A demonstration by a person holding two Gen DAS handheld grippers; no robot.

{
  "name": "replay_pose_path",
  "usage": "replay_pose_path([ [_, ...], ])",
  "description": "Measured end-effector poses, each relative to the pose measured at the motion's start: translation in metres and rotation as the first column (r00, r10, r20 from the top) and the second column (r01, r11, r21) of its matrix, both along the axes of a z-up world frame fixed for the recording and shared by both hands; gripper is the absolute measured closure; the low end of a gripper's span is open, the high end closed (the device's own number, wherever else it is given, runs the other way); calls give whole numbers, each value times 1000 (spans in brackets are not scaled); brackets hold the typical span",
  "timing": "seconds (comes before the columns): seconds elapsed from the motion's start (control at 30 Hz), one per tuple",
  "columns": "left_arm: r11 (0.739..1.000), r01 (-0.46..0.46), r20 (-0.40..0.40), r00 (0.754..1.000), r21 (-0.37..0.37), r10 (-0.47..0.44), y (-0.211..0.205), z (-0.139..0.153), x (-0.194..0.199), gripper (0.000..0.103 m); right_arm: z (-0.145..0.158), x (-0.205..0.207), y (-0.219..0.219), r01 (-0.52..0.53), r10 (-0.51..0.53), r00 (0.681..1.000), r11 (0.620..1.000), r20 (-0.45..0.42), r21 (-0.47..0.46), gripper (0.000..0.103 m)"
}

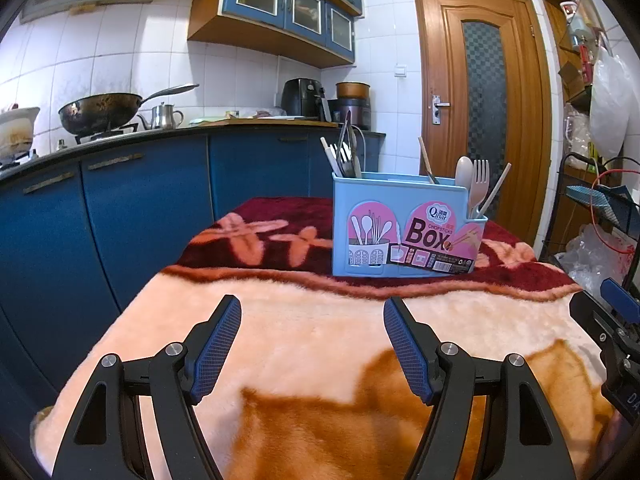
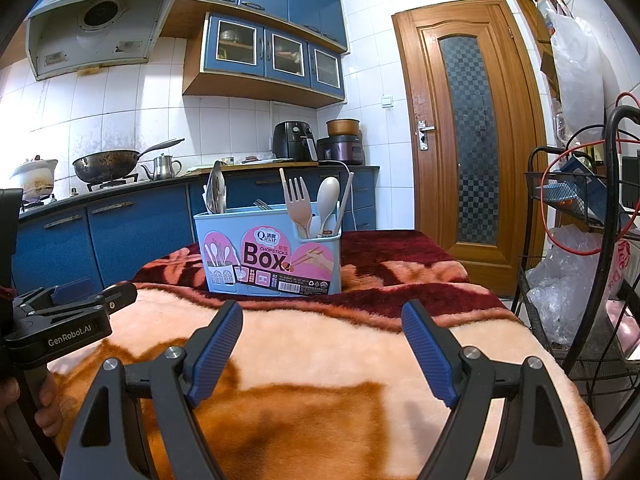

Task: Organize utensils

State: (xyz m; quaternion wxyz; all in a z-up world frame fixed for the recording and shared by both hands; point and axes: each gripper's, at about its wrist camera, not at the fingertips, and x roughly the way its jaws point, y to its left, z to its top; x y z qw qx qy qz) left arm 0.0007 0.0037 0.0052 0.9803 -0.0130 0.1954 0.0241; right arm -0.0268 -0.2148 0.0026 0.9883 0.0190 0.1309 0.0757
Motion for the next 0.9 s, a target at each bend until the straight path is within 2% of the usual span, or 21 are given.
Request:
replay_pose_path([
  [0.9, 1000, 1, 5, 1000, 9, -1, -1, 1, -1, 28, 0, 0, 0, 0, 0, 1000, 1000, 1, -1, 19],
])
